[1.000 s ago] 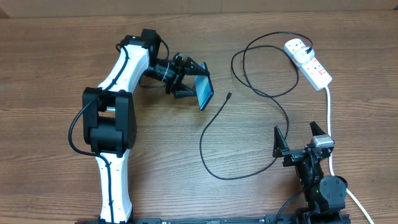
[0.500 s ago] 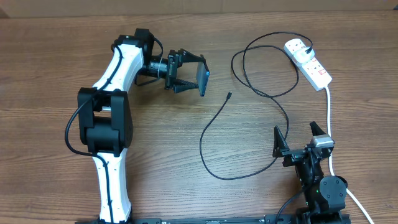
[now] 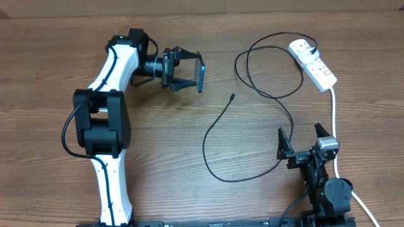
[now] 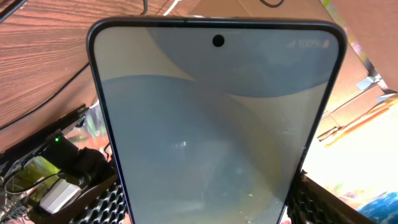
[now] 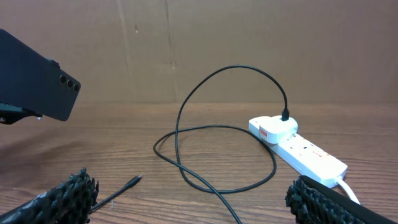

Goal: Plug charger to phone and switch on socket
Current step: 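Lift the phone upright with the left gripper toward center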

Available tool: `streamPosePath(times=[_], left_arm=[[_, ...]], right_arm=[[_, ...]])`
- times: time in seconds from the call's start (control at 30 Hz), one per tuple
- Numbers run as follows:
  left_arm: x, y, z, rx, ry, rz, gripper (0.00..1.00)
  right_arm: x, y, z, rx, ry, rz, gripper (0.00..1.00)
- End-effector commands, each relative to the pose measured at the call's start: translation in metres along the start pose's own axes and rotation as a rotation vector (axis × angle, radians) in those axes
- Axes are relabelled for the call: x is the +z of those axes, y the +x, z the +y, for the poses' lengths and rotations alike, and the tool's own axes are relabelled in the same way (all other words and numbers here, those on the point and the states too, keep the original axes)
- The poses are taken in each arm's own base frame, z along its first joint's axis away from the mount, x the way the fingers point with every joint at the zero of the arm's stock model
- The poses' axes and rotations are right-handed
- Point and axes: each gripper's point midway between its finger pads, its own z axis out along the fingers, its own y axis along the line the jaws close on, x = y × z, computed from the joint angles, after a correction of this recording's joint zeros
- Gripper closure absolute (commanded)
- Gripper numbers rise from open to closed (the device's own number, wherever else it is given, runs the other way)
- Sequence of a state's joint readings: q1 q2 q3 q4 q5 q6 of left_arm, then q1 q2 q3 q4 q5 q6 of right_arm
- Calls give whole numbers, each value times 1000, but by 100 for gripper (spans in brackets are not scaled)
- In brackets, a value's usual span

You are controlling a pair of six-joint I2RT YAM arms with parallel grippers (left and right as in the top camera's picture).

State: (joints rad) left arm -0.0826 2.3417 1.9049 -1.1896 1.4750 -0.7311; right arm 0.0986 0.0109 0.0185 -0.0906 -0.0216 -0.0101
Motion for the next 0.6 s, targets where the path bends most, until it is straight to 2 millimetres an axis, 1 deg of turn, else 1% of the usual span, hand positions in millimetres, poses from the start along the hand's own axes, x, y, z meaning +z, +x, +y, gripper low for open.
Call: streamPosePath(times=[0.0, 0.37, 0.47, 0.53, 0.57], left_arm=[[-2, 9, -16, 13, 55, 45, 30], [-2, 9, -16, 13, 55, 45, 30], [-2, 9, -16, 12, 55, 45, 30], [-2, 9, -16, 13, 55, 45, 30], [-2, 9, -16, 13, 55, 45, 29]], right_arm=[[0, 2, -1, 6, 5, -4, 0], [0, 2, -1, 5, 6, -5, 0], [0, 0, -8, 6, 46, -14, 0], [0, -11, -2, 19, 8, -54, 0], [-1, -16, 13, 59, -77, -73, 0]])
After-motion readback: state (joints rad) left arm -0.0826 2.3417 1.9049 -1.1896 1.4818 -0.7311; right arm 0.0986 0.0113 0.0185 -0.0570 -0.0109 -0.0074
